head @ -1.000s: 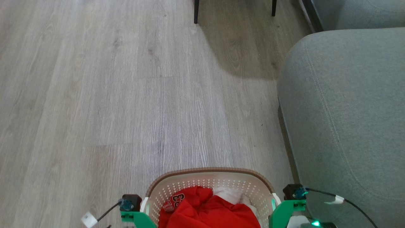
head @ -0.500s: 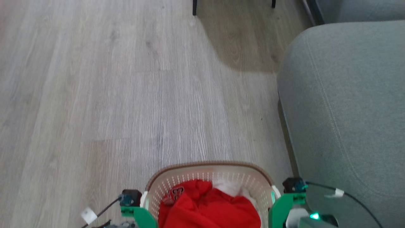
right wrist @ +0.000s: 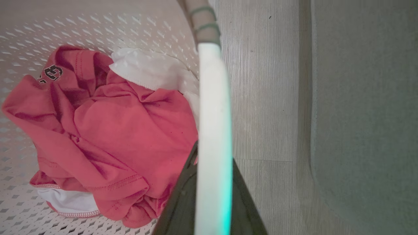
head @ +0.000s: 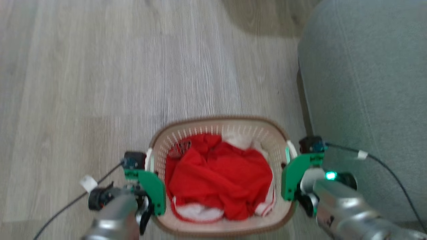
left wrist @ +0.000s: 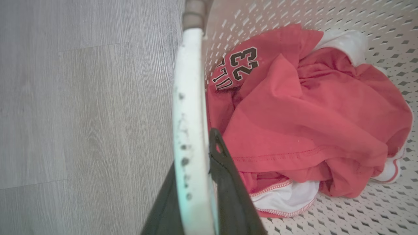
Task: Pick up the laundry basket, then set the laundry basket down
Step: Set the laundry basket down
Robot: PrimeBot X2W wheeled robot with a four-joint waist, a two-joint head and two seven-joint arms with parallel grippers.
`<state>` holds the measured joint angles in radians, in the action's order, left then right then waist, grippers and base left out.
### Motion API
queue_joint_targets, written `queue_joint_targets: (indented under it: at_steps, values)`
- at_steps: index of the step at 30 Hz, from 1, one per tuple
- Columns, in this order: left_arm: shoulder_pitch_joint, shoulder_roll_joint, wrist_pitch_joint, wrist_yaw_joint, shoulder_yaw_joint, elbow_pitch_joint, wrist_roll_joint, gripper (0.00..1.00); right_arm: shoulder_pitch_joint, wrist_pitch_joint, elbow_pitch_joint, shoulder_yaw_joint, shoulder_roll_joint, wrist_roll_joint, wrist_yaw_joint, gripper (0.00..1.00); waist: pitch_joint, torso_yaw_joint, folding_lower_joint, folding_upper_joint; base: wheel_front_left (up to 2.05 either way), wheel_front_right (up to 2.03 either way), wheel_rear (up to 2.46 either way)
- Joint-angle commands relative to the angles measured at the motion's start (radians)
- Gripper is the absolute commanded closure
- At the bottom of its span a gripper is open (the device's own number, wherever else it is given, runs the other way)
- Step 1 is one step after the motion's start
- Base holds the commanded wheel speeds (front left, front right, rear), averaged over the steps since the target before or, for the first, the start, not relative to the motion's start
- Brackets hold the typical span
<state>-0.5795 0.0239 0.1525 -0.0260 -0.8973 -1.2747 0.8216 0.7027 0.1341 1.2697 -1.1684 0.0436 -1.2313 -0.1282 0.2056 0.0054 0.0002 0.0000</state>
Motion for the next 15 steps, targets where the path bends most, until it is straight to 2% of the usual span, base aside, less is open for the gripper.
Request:
queue_joint_targets:
  at_steps: [1, 15]
  values:
    - [-0.042, 0.027, 0.012, 0.004, 0.008, -0.001, -0.007, 1.0, 0.047, 0.027, -0.003, -0.006, 0.007, 0.013, -0.003, 1.0, 0.05, -0.002, -0.0002, 0.0, 0.0, 0.0, 0.0]
    - [-0.273, 0.044, 0.049, 0.002, 0.009, -0.005, -0.024, 1.0, 0.285, 0.073, 0.019, 0.003, 0.007, 0.046, -0.003, 1.0, 0.362, 0.004, -0.0002, 0.0, 0.0, 0.0, 0.0]
